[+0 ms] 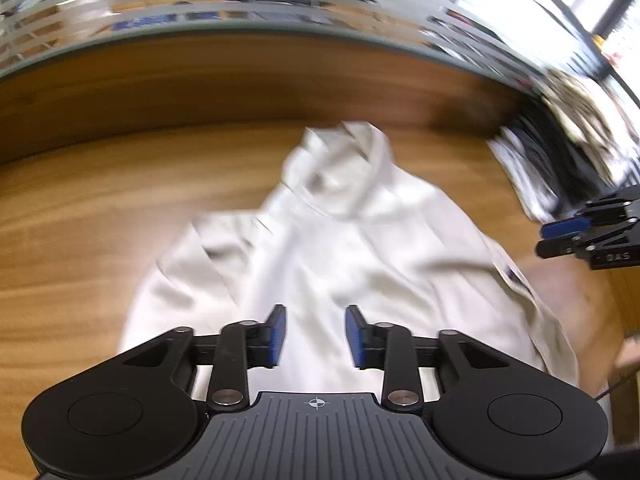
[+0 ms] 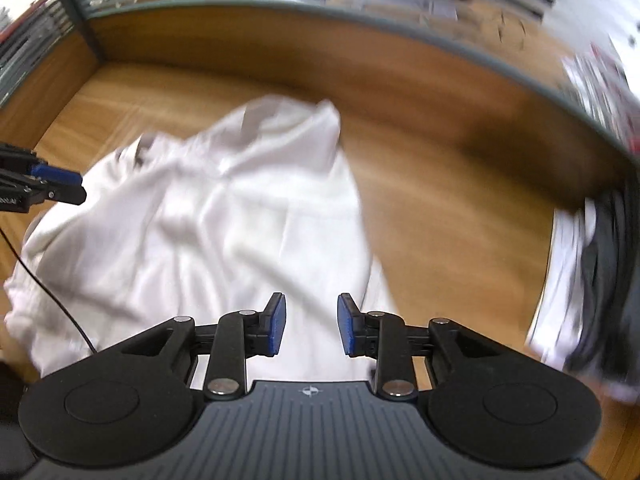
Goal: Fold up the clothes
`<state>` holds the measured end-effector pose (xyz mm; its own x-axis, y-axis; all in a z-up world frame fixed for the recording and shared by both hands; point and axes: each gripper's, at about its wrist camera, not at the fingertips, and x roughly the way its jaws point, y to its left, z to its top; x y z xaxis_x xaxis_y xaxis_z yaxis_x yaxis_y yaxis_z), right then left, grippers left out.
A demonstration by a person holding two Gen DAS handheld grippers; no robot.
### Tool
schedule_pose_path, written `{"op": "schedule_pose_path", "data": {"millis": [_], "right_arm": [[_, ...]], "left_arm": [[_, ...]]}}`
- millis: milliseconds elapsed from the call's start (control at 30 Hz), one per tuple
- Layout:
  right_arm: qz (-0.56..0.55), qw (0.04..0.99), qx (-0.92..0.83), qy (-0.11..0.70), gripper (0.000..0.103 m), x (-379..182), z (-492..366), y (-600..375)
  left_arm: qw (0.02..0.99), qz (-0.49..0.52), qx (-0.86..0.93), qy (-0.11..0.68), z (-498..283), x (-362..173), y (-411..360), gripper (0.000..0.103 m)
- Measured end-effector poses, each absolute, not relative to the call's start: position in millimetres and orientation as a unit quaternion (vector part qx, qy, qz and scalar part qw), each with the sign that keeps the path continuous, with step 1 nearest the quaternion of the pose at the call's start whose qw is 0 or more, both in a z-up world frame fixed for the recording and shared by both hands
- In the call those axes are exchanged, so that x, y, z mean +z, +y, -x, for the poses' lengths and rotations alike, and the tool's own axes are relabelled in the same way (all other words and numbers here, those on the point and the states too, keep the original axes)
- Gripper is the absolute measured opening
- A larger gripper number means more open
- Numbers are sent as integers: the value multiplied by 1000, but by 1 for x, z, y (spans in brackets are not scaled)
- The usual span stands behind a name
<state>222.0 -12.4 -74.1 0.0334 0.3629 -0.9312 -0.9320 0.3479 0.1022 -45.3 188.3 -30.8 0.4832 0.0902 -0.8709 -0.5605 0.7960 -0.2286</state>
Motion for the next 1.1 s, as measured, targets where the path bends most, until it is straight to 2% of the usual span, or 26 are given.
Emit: {"op": "schedule_pose_path", "data": {"millis": [300, 400, 567, 700, 767, 800, 833, 967, 1100], "right_arm": [[276, 646, 476, 528, 40, -108, -145, -105], [273, 644, 476, 533, 44, -117, -121, -128], [301, 629, 477, 535, 45, -141, -95, -148], [334, 611, 486, 528, 45, -158, -83, -156], [347, 604, 497, 518, 32, -159, -80, -160], [355, 600, 500, 514, 4, -158, -80, -162], [362, 596, 504, 510, 1, -156, -79, -164], [363, 609, 527, 469, 1, -120, -87, -177], [349, 623, 549, 435, 1, -76, -104, -187]], "left_arm": [[811, 230, 119, 524, 72, -64, 119, 61], [804, 223, 105, 541, 83, -80, 98, 62], [794, 217, 122, 555, 90, -98, 79, 63], [798, 207, 136, 549, 84, -92, 66, 63], [805, 198, 135, 543, 78, -85, 56, 67], [808, 192, 134, 541, 75, -81, 50, 71], [810, 186, 134, 539, 72, -78, 44, 72], [820, 165, 121, 535, 54, -72, 19, 79], [829, 139, 95, 534, 28, -73, -5, 80]]}}
